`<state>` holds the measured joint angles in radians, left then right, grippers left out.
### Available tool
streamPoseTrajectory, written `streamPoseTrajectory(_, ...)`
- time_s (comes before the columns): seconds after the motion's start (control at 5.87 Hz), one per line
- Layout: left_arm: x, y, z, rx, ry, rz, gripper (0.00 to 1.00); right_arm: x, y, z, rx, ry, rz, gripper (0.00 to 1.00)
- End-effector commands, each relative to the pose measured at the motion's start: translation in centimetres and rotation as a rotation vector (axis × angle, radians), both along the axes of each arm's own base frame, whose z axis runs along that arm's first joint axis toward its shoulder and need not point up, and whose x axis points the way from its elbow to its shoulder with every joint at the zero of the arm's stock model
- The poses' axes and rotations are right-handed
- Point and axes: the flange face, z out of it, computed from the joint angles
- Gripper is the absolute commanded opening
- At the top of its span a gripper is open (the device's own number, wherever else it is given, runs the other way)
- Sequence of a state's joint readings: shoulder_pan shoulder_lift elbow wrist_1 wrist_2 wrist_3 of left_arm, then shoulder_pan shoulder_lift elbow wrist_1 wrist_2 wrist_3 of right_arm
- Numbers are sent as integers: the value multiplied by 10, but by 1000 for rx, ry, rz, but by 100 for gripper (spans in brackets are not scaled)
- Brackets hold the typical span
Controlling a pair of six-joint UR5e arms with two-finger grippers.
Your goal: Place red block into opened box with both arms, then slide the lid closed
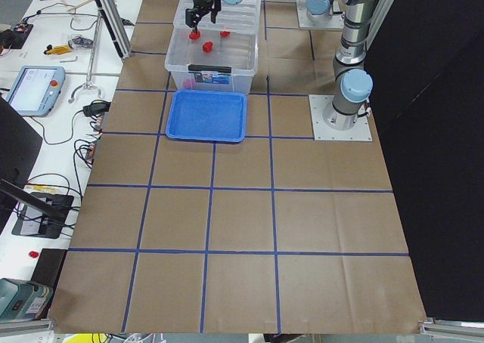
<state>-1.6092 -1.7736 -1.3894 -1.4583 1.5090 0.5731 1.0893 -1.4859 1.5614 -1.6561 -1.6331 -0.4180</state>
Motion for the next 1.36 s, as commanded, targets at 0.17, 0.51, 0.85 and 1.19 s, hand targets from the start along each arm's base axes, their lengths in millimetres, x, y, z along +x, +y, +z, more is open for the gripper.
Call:
streamPoseTrajectory(0.17, 6, 0, 22, -20, 8, 258, 98, -119, 11, -46, 12, 49, 25, 100)
streamPoseTrajectory(0.51, 15, 12, 31, 5, -9, 373, 98, -130, 7, -73, 46, 40, -13, 100)
streamPoseTrajectory(0.85, 36, 27, 40, 18, -11, 399, 98, -120, 19, -105, 49, 32, -76, 100)
streamPoseTrajectory(1.19, 42, 28, 40, 19, -4, 404, 99, -99, 21, -112, 31, 29, -74, 100)
